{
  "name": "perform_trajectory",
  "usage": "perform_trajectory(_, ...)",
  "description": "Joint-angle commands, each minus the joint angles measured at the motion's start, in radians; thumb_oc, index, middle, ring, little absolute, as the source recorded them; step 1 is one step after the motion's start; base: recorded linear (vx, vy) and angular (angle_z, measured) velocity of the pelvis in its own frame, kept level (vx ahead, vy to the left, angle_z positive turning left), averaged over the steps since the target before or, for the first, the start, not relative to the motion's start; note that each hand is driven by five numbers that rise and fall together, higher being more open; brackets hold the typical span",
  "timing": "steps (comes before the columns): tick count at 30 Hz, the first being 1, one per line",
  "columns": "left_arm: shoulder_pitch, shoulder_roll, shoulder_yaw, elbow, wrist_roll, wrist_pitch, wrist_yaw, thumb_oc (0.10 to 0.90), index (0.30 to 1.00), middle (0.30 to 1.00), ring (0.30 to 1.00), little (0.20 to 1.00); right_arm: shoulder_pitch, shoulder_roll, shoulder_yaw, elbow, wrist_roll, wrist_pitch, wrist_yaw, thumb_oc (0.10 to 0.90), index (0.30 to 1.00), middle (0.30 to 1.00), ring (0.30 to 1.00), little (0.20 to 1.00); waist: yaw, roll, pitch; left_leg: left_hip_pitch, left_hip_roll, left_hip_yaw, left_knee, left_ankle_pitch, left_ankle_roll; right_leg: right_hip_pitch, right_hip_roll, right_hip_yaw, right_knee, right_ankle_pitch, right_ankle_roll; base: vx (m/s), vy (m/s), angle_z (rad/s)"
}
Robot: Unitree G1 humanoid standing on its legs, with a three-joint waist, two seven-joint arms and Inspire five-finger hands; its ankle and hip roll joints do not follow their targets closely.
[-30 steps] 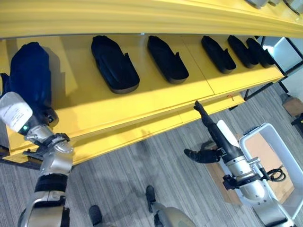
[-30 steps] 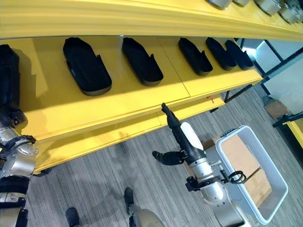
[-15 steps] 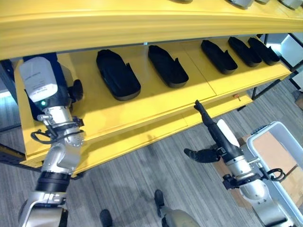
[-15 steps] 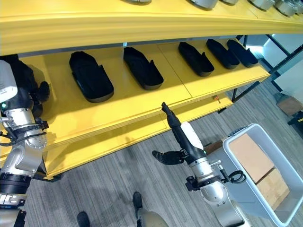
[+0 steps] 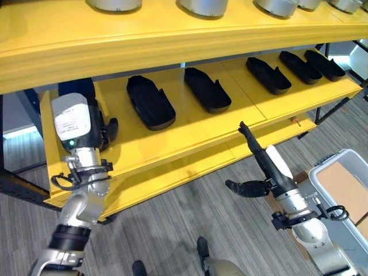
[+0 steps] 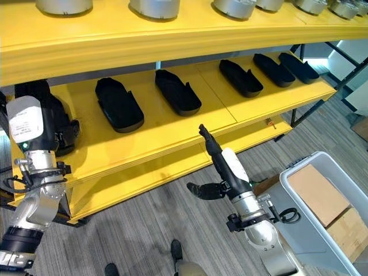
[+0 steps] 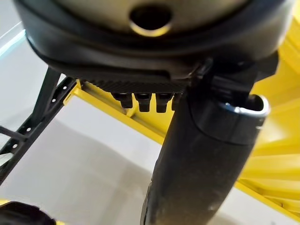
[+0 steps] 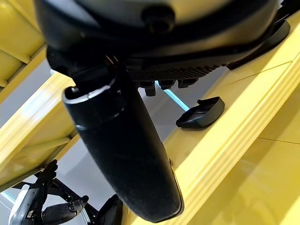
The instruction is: Move parts from the plastic box to the shelf.
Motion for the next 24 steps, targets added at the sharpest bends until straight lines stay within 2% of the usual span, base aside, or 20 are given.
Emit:
perform_trajectory(1, -0.086, 0.044, 0.076, -0.066, 0.05, -0.075, 0.029, 0.9, 1.0, 1.0, 1.0, 1.0, -0.045, 0.008, -0.111, -0.074, 0.044, -0.065, -0.052, 0.9, 1.0, 1.0, 1.0, 1.0, 0.008, -0.009, -0.07, 0.109, 0.007, -0.008, -0.006, -0.094, 0.019, 0.092, -0.073, -0.03, -0.001, -0.07, 0.082, 0.0, 0.006, 0.08)
perform_trajectory(7, 0.018, 0.038, 0.106, -0.164, 0.042, -0.122, -0.009, 0.9, 1.0, 1.0, 1.0, 1.0, -0.046, 0.015, -0.117, -0.069, 0.045, -0.06, -0.054, 0.9, 1.0, 1.0, 1.0, 1.0, 0.022, -0.002, -0.071, 0.105, 0.002, -0.021, -0.006, -0.091, 0.023, 0.099, -0.078, -0.04, -0.001, -0.071, 0.081, -0.01, 0.002, 0.07)
perform_trajectory(9, 0.162, 0.019, 0.127, -0.298, 0.019, -0.188, -0.063, 0.9, 1.0, 1.0, 1.0, 1.0, -0.039, 0.023, -0.126, -0.074, 0.048, -0.059, -0.057, 0.9, 1.0, 1.0, 1.0, 1.0, 0.042, 0.004, -0.066, 0.099, -0.002, -0.039, -0.006, -0.088, 0.028, 0.107, -0.084, -0.055, -0.001, -0.073, 0.077, -0.04, 0.001, 0.16)
perform_trajectory(15, 0.33, 0.01, 0.128, -0.432, -0.023, -0.254, -0.128, 0.9, 1.0, 1.0, 1.0, 1.0, -0.023, 0.012, -0.128, -0.09, 0.051, -0.068, -0.062, 0.9, 1.0, 1.0, 1.0, 1.0, 0.061, 0.004, -0.055, 0.085, 0.01, -0.06, -0.006, -0.072, 0.023, 0.111, -0.074, -0.075, -0.001, -0.082, 0.067, -0.04, -0.023, 0.18)
perform_trajectory(24, 0.384, 0.037, 0.05, -0.448, -0.025, -0.282, -0.176, 0.9, 1.0, 1.0, 1.0, 1.0, -0.021, -0.004, -0.119, -0.096, 0.054, -0.079, -0.073, 0.9, 1.0, 1.0, 1.0, 1.0, 0.067, 0.002, -0.031, 0.077, 0.031, -0.08, -0.006, -0.055, 0.014, 0.122, -0.053, -0.089, -0.001, -0.094, 0.056, -0.02, -0.036, 0.07)
